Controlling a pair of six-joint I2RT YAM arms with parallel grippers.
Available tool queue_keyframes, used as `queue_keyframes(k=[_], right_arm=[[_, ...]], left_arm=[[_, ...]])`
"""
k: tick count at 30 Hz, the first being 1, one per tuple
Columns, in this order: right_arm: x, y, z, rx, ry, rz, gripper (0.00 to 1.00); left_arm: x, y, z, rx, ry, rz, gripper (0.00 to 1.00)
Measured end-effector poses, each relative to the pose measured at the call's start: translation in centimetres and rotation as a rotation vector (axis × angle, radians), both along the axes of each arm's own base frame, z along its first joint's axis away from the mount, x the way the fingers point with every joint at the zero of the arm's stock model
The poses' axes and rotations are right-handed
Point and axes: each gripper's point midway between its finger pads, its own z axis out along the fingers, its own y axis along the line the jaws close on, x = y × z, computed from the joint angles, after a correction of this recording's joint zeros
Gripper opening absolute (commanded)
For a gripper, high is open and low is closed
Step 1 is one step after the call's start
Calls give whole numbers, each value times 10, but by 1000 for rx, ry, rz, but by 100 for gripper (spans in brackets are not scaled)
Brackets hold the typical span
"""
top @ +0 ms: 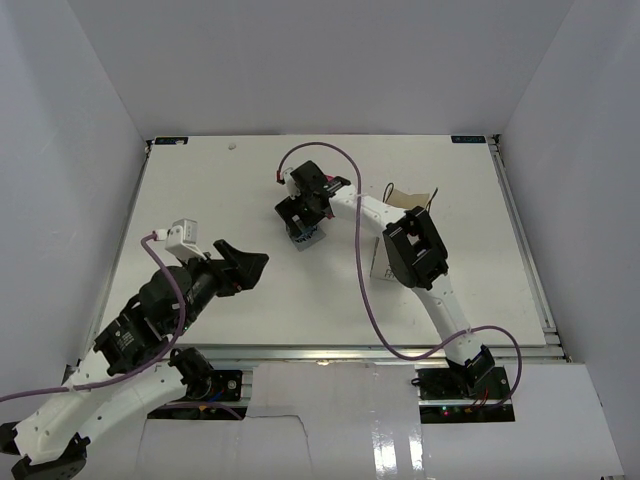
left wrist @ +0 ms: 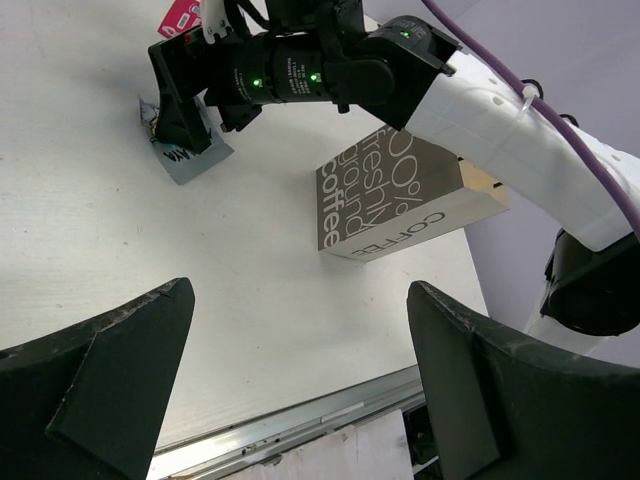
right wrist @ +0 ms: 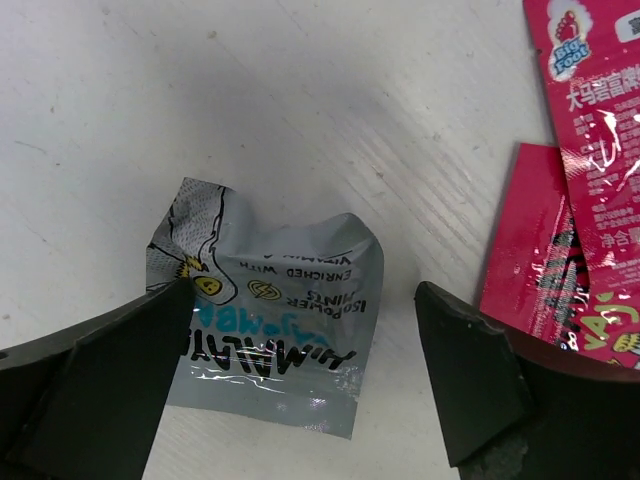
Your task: Place the snacks into the paper bag
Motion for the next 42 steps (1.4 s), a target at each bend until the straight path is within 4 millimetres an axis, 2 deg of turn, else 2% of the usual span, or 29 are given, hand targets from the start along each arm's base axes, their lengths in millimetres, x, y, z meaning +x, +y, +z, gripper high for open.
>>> queue_keyframes(k=[3, 4, 6, 10, 11, 12, 15, 19, 22, 25, 30, 33, 37, 42], right_arm=[[-1, 0, -3, 17, 17, 29, 83], [-1, 1, -4, 25, 15, 38, 74], [-1, 2, -4, 33, 4, 51, 64], [-5, 2, -3, 55, 2, 78, 37], [-7, 3, -3, 59, 5, 85, 33], [-10, 3, -3, 66, 12, 92, 24], [-18, 5, 1, 81, 22, 122, 11], [-37, 5, 22, 116, 27, 216, 8], [-58, 3, 50, 162, 17, 323, 8], [-83, 0, 93, 243, -27, 439, 8], [-117, -5, 185, 390, -174, 593, 8], [-135, -15, 237, 460, -277, 656, 8], [-152, -46, 297, 516, -427, 692, 8], [-145, -112, 358, 512, -648, 626, 8]], left_arm=[[3, -3, -5, 19, 17, 0, 98], [4, -4, -7, 24, 21, 0, 98], [4, -5, -9, 29, 27, 0, 98], [3, -2, -9, 17, 26, 5, 98], [2, -1, -9, 11, 24, 6, 98], [1, 0, -9, 4, 21, 9, 98], [0, 4, -8, -18, 18, 31, 98], [2, 10, -10, -54, 25, 70, 98], [3, 10, -16, -59, 40, 82, 98], [4, 8, -23, -50, 51, 83, 98], [8, 5, -21, -43, 36, 79, 98], [10, 3, -17, -42, 13, 73, 98], [15, -4, -16, -26, -4, 60, 98], [23, -15, -23, 12, -10, 36, 98]])
